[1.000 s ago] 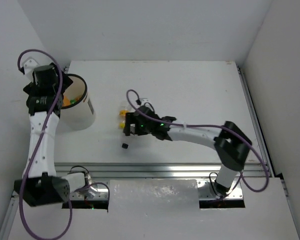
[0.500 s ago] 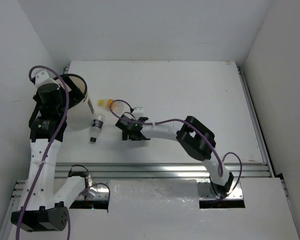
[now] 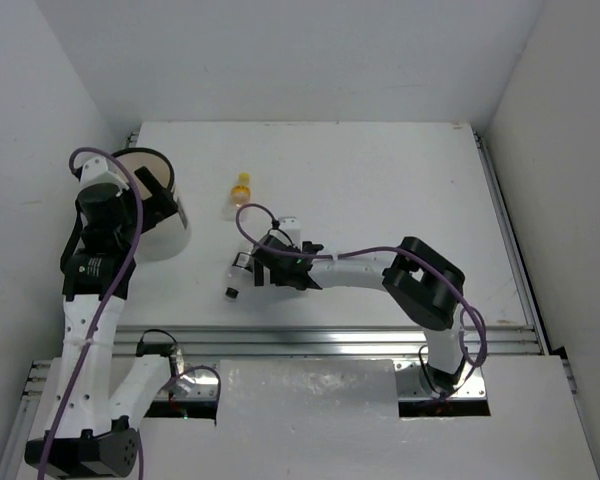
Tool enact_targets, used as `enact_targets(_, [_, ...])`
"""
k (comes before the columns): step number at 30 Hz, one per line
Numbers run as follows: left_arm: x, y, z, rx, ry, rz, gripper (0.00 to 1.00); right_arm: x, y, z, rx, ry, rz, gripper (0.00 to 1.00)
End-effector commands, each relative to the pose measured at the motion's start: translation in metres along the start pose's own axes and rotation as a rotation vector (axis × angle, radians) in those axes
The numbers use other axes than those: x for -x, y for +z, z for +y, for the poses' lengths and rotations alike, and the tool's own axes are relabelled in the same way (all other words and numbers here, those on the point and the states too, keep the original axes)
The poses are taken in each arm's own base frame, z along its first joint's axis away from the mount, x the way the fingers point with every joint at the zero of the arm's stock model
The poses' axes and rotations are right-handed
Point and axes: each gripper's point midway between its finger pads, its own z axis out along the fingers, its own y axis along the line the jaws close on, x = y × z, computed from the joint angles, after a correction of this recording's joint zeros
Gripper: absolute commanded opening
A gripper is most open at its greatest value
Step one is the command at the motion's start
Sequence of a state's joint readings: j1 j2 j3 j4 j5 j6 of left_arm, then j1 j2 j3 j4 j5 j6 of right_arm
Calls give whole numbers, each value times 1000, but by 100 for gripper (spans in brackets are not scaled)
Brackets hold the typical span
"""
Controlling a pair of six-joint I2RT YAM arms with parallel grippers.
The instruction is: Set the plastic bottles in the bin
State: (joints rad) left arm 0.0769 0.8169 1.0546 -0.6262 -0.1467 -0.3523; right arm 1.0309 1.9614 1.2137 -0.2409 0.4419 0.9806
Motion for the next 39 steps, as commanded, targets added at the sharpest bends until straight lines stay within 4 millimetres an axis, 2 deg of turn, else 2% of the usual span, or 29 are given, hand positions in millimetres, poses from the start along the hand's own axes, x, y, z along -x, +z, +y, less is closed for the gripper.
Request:
enact_targets(1, [-3, 0, -8, -59, 8, -23, 100, 40, -24, 14, 68, -15, -110, 99])
enact_targets(3, [-5, 2, -8, -69, 3, -37, 100, 45, -25, 6, 52, -20, -112, 99])
enact_targets(5, [-15, 6, -6, -72, 0, -25, 100, 47, -24, -2, 41, -7, -104, 99])
enact_targets(11, [-40, 20, 7, -41, 5, -4, 100, 41, -24, -9, 27, 0, -76, 99])
enact_targets(18, [-44, 21, 9, -39, 10, -2, 100, 45, -40, 16, 161, 82, -74, 99])
enact_targets(22, [-43, 18, 8, -52, 6, -18, 100, 48, -45, 22, 177, 111, -71, 99])
enact_targets(28, [-47, 19, 5, -71, 6, -3, 100, 35, -31, 38, 181, 109, -18, 99])
enact_targets(31, [-47, 18, 6, -69, 5, -7, 100, 22, -15, 45, 148, 62, 34, 99])
enact_targets(34, [-48, 18, 3, -87, 7, -2, 100, 11, -4, 48, 136, 7, 58, 92])
enact_targets(35, [-49, 17, -1, -111, 8, 5, 100, 9, -2, 48, 139, -20, 58, 76])
enact_targets(36, [-51, 18, -6, -137, 17, 16, 100, 6, -1, 45, 127, -32, 62, 69])
enact_targets(37, [-53, 18, -11, -168, 22, 29, 100, 5, 0, 40, 117, -46, 63, 62])
enact_targets(38, [-61, 15, -27, -260, 26, 70, 100, 7, 0, 35, 104, -76, 47, 57])
enact_targets(39, [-66, 14, -35, -308, 28, 88, 100, 9, -5, 34, 108, -83, 42, 57])
